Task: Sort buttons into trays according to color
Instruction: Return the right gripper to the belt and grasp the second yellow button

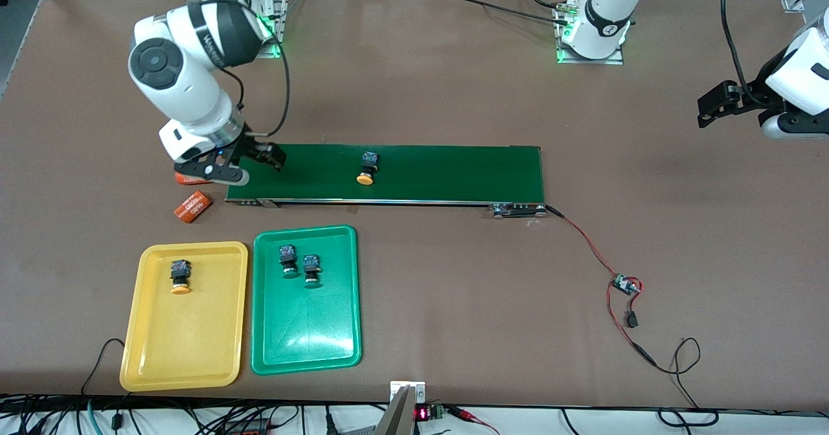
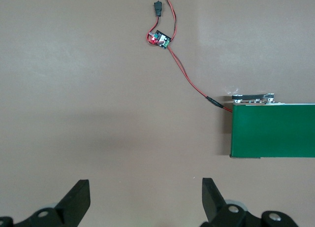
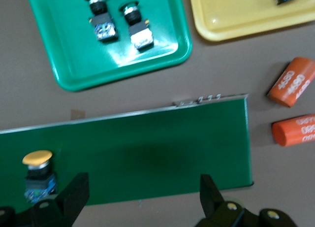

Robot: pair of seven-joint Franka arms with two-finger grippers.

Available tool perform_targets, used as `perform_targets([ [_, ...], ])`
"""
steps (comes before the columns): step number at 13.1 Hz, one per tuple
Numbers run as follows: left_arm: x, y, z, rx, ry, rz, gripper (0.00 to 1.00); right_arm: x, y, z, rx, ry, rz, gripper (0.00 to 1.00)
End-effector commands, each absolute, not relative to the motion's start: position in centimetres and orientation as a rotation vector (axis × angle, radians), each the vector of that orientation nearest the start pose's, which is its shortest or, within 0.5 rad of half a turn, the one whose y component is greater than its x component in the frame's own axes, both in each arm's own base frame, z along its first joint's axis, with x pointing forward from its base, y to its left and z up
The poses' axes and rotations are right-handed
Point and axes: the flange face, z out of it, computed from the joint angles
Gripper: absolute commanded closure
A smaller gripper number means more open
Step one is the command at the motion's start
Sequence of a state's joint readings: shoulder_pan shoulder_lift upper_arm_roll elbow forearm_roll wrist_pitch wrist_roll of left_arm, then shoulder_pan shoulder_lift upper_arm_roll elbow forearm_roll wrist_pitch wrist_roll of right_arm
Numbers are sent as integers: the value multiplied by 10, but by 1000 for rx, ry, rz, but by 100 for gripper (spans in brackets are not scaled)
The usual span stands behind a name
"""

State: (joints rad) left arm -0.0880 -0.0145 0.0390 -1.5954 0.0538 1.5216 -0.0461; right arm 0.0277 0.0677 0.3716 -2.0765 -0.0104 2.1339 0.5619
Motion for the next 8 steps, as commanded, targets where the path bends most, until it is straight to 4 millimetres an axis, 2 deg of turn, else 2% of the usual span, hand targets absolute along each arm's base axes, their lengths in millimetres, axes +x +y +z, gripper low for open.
perform_targets([
  [1,539,-19,623,-3071,39,88,0,485,237,387,-3116,306,63,0],
  [4,540,-19,624,-3072,39,86,0,469,261,379,-3112,280,48,0],
  [8,539,-20,623,-3073,39,88,0,455,271,353,-3079,323,-6,0],
])
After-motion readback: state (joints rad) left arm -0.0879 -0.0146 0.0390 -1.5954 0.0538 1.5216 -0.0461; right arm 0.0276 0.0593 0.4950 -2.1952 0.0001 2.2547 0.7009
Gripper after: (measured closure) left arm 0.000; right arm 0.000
